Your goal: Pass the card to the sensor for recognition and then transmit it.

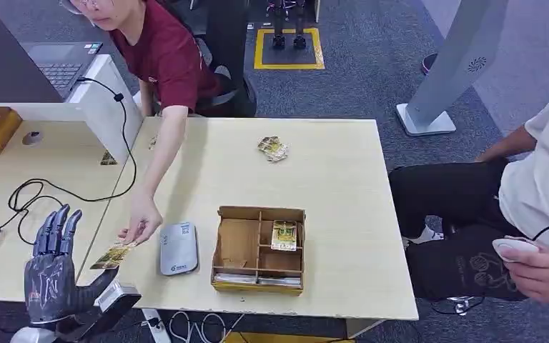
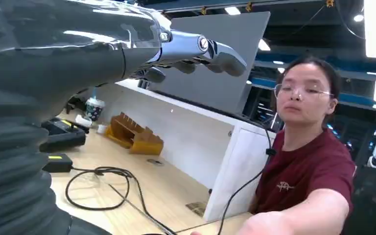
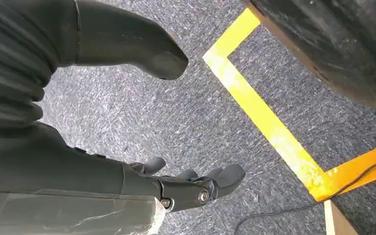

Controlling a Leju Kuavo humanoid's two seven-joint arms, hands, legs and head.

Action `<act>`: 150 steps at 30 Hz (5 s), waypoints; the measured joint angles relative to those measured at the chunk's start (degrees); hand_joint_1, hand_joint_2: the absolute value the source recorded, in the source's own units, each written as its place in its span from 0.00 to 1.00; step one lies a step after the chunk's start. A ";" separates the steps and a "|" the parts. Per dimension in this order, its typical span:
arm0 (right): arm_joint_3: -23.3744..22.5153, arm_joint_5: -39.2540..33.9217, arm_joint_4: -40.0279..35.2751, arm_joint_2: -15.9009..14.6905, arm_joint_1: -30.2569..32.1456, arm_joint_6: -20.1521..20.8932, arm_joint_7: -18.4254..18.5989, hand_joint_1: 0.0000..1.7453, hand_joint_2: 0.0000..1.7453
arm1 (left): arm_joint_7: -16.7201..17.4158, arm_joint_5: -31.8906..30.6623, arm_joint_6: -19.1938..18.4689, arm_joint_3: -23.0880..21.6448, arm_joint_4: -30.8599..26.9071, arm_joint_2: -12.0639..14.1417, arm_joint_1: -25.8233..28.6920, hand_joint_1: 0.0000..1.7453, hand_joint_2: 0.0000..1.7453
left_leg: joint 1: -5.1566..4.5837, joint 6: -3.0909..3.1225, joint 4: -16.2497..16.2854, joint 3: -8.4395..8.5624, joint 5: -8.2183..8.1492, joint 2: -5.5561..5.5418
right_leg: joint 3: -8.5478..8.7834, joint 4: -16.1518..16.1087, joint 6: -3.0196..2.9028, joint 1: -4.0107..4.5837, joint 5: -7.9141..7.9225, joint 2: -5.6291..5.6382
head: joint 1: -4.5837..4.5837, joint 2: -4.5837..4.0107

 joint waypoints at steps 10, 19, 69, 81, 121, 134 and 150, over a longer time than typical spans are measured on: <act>0.00 -0.02 0.02 0.00 -0.04 0.00 0.02 0.00 1.00 | -0.04 0.11 0.09 -0.09 0.61 -0.52 -0.61 1.00 1.00 | 0.00 0.00 0.00 0.00 0.00 0.00 | 0.00 0.00 0.00 0.00 0.00 0.00 | 0.00 0.00; -0.02 0.17 0.00 0.00 -0.15 -0.13 0.07 0.00 1.00 | -1.81 2.10 0.07 -0.09 0.96 -0.50 -0.65 1.00 1.00 | 0.00 0.00 0.00 0.00 0.00 0.00 | 0.00 0.00 0.00 0.00 0.00 0.00 | 0.00 0.00; -0.83 2.27 0.00 0.20 -0.19 -1.33 1.64 0.00 1.00 | 9.55 36.79 -19.19 -2.97 6.07 -8.63 -5.21 1.00 1.00 | -0.01 0.00 0.01 0.03 0.00 0.00 | 0.01 0.00 0.00 -0.01 0.00 0.01 | 0.00 0.00; -0.83 4.07 -1.05 0.42 -0.30 -0.92 2.84 0.00 1.00 | 9.79 34.66 -16.09 -7.45 14.95 -11.43 -10.50 1.00 1.00 | -0.01 0.01 0.03 0.06 0.01 0.01 | 0.03 0.00 0.01 -0.02 0.02 0.02 | -0.02 0.00; -0.44 4.33 -3.17 0.42 -0.11 0.04 4.20 0.00 1.00 | 10.16 35.01 -15.48 -8.81 20.28 -12.48 -12.80 1.00 1.00 | -0.02 0.01 0.04 0.06 0.01 0.02 | 0.04 0.00 0.01 -0.02 0.02 0.02 | 0.00 0.00; -0.39 5.00 -3.63 0.42 0.00 0.66 4.76 0.00 1.00 | 10.21 35.73 -15.37 -9.35 21.46 -12.55 -13.46 1.00 1.00 | -0.02 0.01 0.04 0.06 0.01 0.02 | 0.04 0.00 0.01 -0.02 0.02 0.02 | -0.02 0.00; 0.02 6.40 -5.42 0.09 0.83 1.92 6.60 0.00 1.00 | 9.03 41.74 -14.89 -9.94 26.99 -13.51 -15.94 1.00 1.00 | -0.02 0.01 0.04 0.10 0.02 -0.02 | 0.11 0.00 0.01 -0.02 0.02 -0.01 | -0.02 0.00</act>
